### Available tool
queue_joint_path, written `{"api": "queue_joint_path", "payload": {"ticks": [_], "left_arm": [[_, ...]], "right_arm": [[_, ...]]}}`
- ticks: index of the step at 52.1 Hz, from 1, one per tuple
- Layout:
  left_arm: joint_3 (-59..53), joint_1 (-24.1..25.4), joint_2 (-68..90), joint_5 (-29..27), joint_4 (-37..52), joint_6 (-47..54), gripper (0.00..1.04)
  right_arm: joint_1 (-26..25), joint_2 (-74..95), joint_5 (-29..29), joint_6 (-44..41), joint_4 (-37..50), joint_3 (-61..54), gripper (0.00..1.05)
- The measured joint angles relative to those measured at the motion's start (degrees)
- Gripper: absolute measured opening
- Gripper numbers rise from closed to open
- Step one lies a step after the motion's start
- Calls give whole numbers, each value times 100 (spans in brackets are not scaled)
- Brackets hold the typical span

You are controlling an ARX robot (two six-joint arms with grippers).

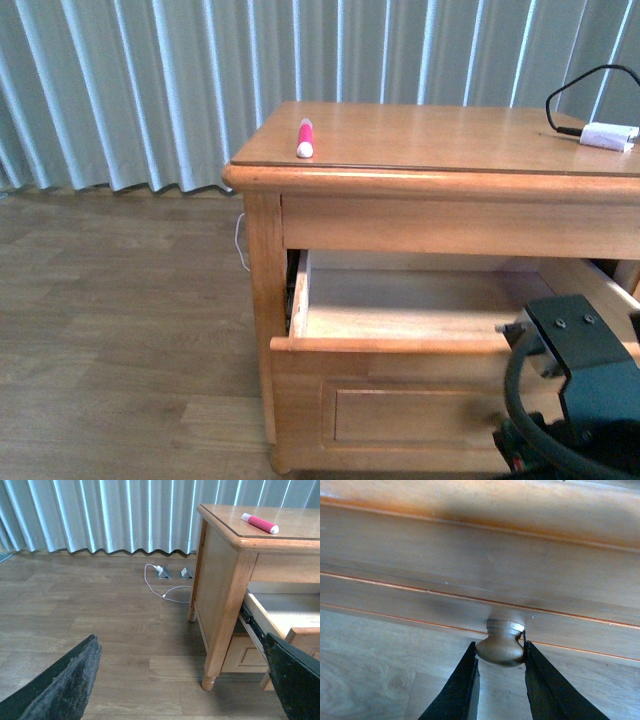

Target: Place pink marker in drawer with both arms

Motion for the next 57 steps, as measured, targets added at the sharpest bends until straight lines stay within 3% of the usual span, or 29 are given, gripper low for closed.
{"api": "queue_joint_path", "payload": {"ticks": [5, 8, 16, 29, 39, 57], "left_arm": [[0, 0, 0, 0, 0, 0, 98], [0, 0, -4, -4, 0, 0, 98], [0, 0, -7, 0, 0, 0, 98], [-2, 0, -7, -2, 0, 0, 98], [-2, 0, -7, -2, 0, 0, 98], [0, 0, -7, 0, 0, 0, 98]], "right_arm": [[9, -306, 302, 17, 20, -295, 17], [-81, -476, 511, 68, 33, -391, 25], [-192, -1460, 269, 188, -640, -728, 53], [-763, -4524, -417, 109, -3121, -691, 97], [-1156, -6076, -800, -103, -4590, -350, 96], [-1200, -6511, -931, -116, -4907, -323, 96]]}}
